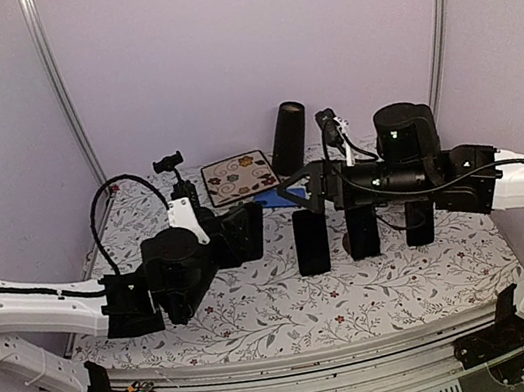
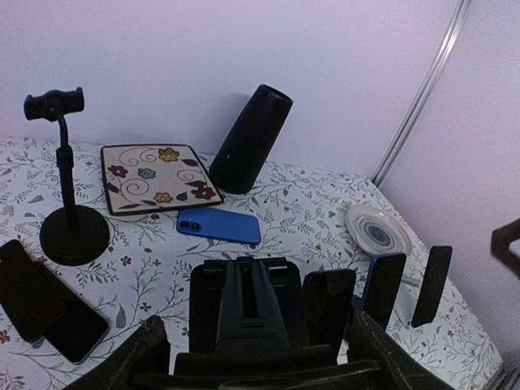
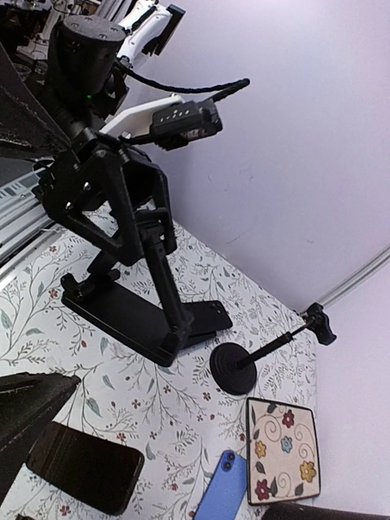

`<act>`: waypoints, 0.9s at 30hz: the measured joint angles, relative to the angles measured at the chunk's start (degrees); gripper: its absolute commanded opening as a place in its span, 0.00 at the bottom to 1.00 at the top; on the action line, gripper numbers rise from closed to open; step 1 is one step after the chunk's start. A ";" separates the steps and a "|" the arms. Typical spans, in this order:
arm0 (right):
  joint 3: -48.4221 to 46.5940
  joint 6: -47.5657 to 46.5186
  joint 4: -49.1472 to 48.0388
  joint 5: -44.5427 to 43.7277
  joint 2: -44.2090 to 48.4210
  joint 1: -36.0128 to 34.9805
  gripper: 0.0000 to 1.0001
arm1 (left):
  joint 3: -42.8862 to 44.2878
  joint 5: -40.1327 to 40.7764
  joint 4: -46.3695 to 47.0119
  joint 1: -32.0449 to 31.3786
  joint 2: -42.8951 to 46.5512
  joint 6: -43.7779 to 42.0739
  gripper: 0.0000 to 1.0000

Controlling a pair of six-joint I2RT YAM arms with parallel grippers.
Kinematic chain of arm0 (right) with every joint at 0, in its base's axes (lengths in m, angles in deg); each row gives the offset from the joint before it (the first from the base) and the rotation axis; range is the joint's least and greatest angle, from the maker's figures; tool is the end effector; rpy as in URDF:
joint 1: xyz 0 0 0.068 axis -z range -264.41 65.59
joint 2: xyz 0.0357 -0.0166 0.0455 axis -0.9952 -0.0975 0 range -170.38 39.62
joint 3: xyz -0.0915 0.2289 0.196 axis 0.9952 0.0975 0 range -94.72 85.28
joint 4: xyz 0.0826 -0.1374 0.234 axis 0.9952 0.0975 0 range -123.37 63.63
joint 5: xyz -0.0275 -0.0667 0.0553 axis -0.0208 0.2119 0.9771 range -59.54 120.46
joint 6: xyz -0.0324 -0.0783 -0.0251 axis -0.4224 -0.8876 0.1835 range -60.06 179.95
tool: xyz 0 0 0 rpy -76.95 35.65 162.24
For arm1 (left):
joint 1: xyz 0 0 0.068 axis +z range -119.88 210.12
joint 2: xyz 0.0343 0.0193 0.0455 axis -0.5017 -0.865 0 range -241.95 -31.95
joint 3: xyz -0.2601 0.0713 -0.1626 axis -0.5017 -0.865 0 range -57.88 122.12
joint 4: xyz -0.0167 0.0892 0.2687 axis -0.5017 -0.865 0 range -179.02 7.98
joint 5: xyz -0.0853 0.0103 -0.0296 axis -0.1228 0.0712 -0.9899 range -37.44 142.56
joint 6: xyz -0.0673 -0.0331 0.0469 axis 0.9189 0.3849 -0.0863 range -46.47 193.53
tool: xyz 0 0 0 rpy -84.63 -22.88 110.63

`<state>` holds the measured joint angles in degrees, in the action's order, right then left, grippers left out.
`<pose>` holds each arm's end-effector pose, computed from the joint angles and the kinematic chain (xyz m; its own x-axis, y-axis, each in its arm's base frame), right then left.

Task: Place the phone on the phone stand
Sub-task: Place the phone stand at the center of the board.

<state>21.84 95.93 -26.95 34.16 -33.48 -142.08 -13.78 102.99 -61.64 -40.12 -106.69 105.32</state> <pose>0.1839 0.3002 0.3795 -0.6349 0.0934 -0.7670 -0.6221 0.5269 0.5791 0.1662 -0.2832 0.3026 -0.2320 -0.3470 -0.9087 0.2597 0.8782 -0.4016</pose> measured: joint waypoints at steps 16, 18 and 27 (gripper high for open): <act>0.00 -6.08 6.38 -10.40 6.16 2.51 0.96 | 4.85 -2.67 -12.74 2.16 -18.32 10.49 0.00; 0.02 -6.45 6.51 -10.84 6.91 2.56 0.96 | 6.27 -3.10 -12.79 3.17 -20.57 10.75 0.00; 2.03 -6.95 6.29 -11.06 9.60 2.58 0.97 | 10.99 -3.32 -12.79 5.22 -27.23 10.73 0.06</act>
<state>23.88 88.98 -20.66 23.10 -23.88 -139.50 -2.79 99.67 -74.42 -34.90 -133.92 116.05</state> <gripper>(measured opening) 0.964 0.709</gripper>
